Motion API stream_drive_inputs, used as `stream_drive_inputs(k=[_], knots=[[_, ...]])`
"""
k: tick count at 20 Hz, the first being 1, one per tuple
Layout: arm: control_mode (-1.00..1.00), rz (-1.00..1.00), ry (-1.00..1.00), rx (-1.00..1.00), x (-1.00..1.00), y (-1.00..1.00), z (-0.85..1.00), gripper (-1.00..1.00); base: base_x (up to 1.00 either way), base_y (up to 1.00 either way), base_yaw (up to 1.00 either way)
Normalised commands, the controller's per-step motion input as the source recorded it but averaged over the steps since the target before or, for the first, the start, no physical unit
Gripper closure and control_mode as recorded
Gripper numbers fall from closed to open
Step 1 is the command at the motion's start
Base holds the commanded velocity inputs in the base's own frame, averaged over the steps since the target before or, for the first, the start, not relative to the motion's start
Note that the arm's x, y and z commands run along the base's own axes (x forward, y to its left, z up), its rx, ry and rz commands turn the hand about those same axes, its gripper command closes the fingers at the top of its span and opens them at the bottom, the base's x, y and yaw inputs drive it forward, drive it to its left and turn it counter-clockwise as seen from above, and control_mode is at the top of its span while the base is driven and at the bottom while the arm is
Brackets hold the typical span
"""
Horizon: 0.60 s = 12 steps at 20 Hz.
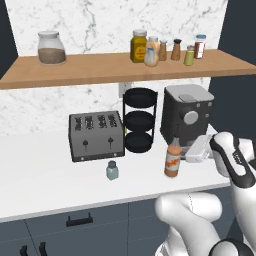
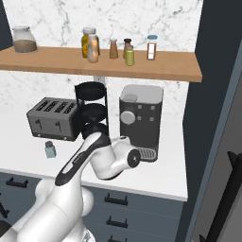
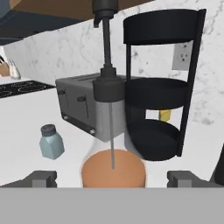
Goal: Put the shaker and condiment bottle from the counter next to their counterparts in the cabinet.
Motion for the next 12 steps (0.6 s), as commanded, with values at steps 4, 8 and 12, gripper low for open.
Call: stream_drive_inputs(k=[4, 8, 12], knots=[[-1.00, 0.00, 0.00, 0.00, 0.14, 0.09, 0.01, -1.00, 0.00, 0.00, 0.00], [-1.00, 0.00, 0.00, 0.00, 0.22, 0.00, 0.00, -1.00, 0.00, 0.00, 0.00], [-1.00, 0.00, 0.00, 0.00, 0.02, 0.05, 0.01, -1.00, 0.00, 0.00, 0.00]])
